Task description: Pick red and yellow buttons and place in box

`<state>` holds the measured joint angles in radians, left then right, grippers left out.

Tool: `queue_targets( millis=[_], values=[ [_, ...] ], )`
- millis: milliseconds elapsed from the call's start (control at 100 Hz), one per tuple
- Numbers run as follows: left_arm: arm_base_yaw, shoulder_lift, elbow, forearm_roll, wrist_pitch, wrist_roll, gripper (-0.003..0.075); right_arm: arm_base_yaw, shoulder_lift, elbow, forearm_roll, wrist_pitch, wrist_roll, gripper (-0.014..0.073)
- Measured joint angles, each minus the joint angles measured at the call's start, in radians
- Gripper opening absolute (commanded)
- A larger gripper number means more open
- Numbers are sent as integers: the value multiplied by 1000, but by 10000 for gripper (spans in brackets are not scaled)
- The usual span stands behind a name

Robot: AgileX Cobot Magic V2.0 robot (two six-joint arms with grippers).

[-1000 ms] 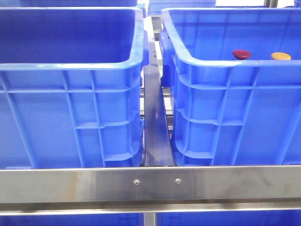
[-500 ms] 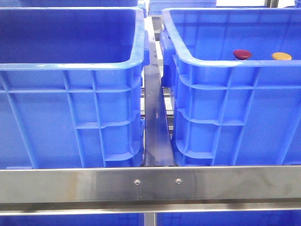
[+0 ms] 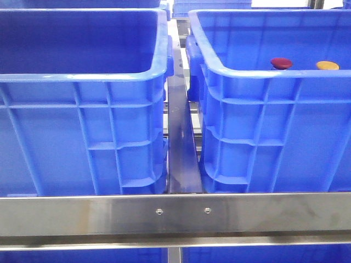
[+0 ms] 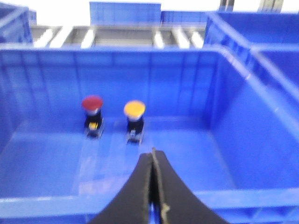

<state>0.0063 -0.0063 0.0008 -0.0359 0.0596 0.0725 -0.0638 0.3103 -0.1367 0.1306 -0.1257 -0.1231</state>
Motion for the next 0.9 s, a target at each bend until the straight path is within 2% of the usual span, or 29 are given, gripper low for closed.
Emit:
queue_targets(
  millis=[150,320,600,900],
  values=[
    [0,0,0,0,0,0,-20,0,-63,74,-93,-57,80,-69],
    [0,0,0,0,0,0,-20,6,-137,151,-117,-59,95,-69],
    [0,0,0,0,0,0,-20,8,-306,165,-123,87,97,-69],
    [0,0,0,0,2,0,-20,8,-320,166,-131,144,123,-69]
  ],
)
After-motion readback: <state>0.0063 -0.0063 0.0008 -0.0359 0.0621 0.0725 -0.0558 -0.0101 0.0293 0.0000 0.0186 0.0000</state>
